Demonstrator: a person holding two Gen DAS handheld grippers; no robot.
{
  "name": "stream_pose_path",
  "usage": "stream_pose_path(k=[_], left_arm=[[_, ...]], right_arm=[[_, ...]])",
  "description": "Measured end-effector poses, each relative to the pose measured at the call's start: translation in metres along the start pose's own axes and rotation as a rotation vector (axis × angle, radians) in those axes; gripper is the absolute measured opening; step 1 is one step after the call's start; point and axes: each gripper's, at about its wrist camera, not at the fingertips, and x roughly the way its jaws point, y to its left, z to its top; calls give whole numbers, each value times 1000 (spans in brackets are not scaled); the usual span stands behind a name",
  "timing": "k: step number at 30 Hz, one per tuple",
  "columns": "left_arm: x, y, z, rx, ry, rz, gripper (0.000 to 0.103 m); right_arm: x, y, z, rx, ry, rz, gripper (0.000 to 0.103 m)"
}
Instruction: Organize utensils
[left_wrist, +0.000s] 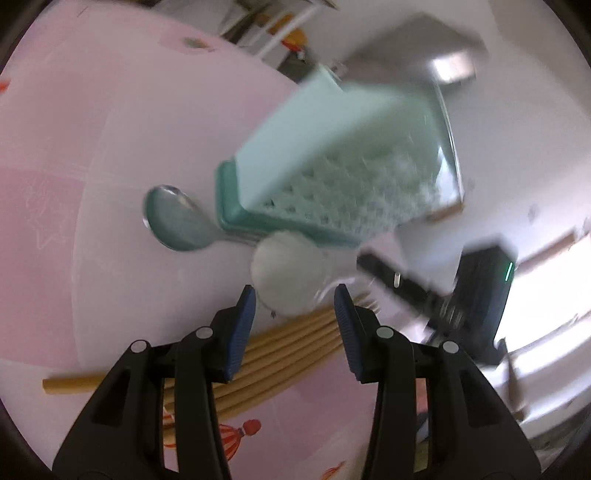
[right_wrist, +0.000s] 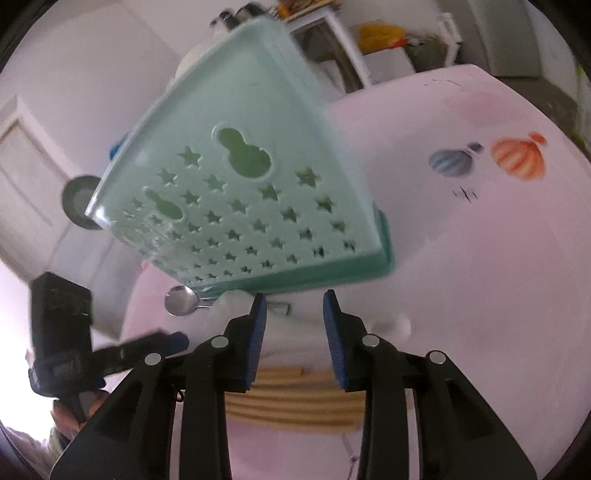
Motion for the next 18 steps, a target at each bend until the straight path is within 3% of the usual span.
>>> stream_pose_path(k=[4, 6, 10, 18], left_arm=[[7, -29, -16, 171, 4, 116, 30], [10, -42, -23, 262, -13, 179, 21], [21, -63, -38, 423, -50, 288, 16], [31, -80, -51, 432, -73, 281, 15]], right_arm=[[23, 3, 19, -68, 114, 18, 33], [29, 5, 27, -105, 136, 46, 35], [33, 7, 33, -130, 177, 85, 35], [42, 17, 19, -166, 235, 157, 37]])
